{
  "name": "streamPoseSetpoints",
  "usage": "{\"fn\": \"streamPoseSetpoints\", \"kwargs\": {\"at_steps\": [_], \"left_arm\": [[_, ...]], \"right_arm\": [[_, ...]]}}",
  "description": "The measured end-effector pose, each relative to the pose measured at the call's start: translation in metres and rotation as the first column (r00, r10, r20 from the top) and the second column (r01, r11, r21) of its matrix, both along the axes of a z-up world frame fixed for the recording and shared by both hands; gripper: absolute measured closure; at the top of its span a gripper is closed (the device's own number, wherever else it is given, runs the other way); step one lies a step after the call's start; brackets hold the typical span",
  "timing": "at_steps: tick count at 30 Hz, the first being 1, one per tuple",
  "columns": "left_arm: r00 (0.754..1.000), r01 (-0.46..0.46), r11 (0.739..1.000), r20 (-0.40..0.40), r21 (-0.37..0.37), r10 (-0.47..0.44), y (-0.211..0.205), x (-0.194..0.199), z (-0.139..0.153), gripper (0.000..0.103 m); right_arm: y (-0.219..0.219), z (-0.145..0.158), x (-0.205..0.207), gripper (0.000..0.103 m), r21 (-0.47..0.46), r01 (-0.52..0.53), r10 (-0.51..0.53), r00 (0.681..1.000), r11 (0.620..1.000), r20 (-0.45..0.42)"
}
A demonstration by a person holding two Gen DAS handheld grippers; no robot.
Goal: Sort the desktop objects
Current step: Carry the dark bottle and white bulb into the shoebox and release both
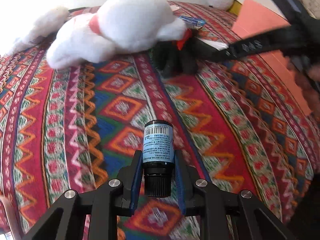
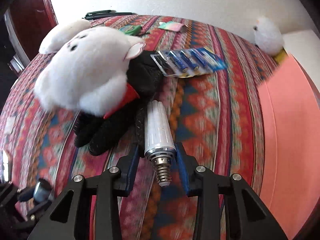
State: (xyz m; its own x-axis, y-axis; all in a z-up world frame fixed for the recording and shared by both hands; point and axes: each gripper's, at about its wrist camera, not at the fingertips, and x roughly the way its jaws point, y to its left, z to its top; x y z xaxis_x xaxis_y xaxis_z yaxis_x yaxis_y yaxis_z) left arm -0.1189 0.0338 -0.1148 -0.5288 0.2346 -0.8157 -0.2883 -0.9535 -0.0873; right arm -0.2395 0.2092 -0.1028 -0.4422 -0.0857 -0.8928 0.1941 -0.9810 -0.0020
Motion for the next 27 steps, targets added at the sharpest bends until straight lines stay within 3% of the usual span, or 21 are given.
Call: {"fn": "streamPoseSetpoints", "kwargs": {"at_steps": [4, 6, 11, 13, 14, 18, 22, 27], "left_arm": [[1.000, 0.009, 1.000, 0.014, -0.002, -0.009, 0.003, 0.018, -0.001, 0.079], [1.000, 0.006, 1.000, 0.015, -0.007, -0.006, 0.004, 0.022, -0.001, 0.079], [1.000, -0.008, 1.000, 0.014, -0.010, 0.008, 0.001, 0.022, -0.002, 0.079], [1.000, -0.013, 1.000, 0.019, -0.008, 0.013, -0.001, 0.022, -0.002, 0.079], [1.000, -0.015, 1.000, 0.020, -0.007, 0.015, -0.002, 0.022, -0.002, 0.079], [1.000, -0.017, 1.000, 0.018, 0.002, 0.017, -0.003, 0.027, 0.002, 0.079], [1.000, 0.005, 1.000, -0.012, 0.008, -0.005, 0.003, 0.038, 0.017, 0.079], [0.997, 0.066, 0.998, -0.040, 0.014, -0.065, 0.019, 0.060, 0.035, 0.079]], "right_arm": [[0.000, -0.009, 0.037, 0.064, -0.014, -0.016, 0.017, 0.999, 1.000, 0.048], [-0.001, -0.012, 0.042, 0.052, 0.023, -0.013, 0.012, 0.999, 1.000, 0.039], [-0.002, -0.011, 0.023, 0.053, 0.061, -0.012, 0.011, 1.000, 0.998, 0.024], [0.000, -0.018, 0.012, 0.063, 0.078, 0.004, -0.011, 0.996, 0.997, 0.085], [0.002, -0.021, 0.012, 0.073, 0.061, 0.011, -0.017, 0.995, 0.998, 0.098], [0.016, -0.018, 0.032, 0.074, -0.020, 0.035, -0.032, 0.994, 0.999, 0.104], [0.034, -0.009, 0.077, 0.073, -0.166, 0.087, -0.068, 0.991, 0.982, 0.116], [0.048, 0.002, 0.141, 0.073, -0.216, 0.121, -0.093, 0.986, 0.969, 0.138]]}}
